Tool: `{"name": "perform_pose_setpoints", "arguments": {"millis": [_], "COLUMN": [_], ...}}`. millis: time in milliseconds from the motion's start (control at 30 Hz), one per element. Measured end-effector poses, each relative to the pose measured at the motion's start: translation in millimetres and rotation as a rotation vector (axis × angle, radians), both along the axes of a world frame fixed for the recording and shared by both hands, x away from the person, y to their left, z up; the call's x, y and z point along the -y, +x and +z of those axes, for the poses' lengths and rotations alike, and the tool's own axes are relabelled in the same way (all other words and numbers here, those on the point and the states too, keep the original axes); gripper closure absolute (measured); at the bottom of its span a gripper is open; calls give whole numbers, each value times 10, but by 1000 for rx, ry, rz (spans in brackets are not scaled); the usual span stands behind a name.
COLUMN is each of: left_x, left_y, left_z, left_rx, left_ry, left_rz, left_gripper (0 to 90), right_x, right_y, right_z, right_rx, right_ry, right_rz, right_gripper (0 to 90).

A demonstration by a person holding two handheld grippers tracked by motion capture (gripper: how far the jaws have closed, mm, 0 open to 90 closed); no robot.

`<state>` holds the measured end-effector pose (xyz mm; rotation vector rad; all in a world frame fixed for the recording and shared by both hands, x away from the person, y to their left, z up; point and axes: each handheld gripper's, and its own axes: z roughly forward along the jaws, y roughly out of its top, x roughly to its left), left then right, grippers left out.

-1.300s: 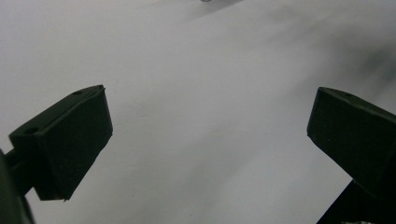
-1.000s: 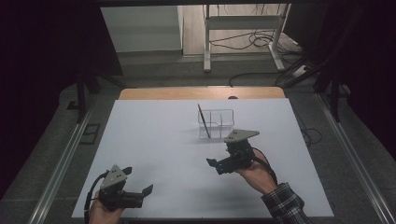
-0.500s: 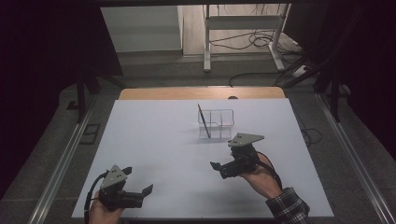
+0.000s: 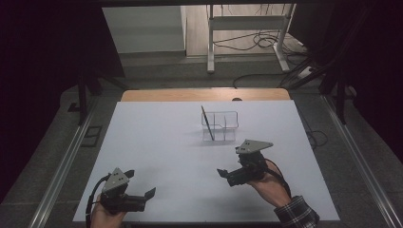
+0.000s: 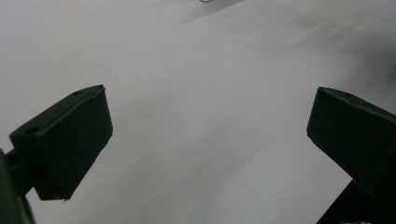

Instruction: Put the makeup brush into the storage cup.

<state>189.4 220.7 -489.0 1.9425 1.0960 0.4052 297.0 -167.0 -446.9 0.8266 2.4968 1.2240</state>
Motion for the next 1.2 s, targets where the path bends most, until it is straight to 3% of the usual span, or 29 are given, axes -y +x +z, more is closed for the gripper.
{"name": "perform_pose_setpoints", "arguments": {"millis": [1200], "left_x": [-7], "left_y": [2], "left_z": [0], "left_rx": [1], "left_ry": [-8], "left_rz": [4], "left_gripper": [10], "right_x": [286], "right_y": [-190], "right_z": [-40], "right_rx": [5], "right_ry": [-2], "right_rz": [-37], "right_gripper": [0]}}
